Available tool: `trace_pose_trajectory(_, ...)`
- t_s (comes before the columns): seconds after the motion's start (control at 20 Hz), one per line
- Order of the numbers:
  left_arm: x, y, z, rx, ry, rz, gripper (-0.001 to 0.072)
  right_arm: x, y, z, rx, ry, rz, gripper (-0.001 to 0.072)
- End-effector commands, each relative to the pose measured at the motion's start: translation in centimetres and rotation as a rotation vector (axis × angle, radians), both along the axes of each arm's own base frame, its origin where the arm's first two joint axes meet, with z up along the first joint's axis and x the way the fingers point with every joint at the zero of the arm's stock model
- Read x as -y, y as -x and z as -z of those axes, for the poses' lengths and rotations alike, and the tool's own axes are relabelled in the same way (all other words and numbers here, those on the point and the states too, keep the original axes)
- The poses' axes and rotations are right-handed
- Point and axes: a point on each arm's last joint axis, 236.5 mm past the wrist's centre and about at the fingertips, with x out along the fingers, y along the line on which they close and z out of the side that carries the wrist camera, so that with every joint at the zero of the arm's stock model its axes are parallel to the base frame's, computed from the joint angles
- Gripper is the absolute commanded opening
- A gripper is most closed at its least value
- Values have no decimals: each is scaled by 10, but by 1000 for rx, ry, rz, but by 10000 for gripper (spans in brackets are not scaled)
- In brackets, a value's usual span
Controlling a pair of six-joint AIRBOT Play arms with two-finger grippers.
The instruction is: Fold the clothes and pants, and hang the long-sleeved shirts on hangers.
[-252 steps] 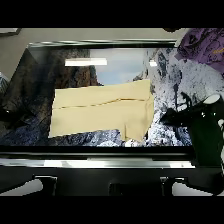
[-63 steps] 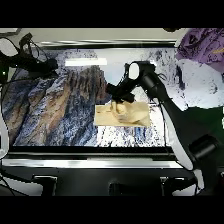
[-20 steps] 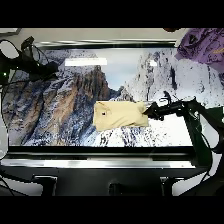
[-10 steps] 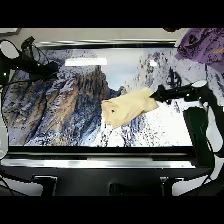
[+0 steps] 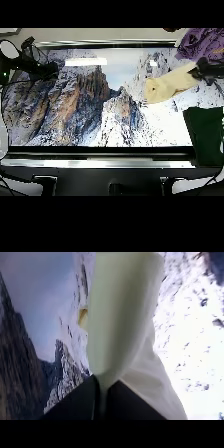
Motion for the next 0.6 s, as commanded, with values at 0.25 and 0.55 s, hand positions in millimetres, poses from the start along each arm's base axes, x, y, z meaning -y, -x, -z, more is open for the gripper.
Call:
trace_pose_trajectory(0.25,0,0,0,0,0,0,18,126,60,-61,-8,170,406,24)
trace_pose_trajectory(0.55,4,1,-1,-1,15,5,18,152,102,-69,-113,268,557,24)
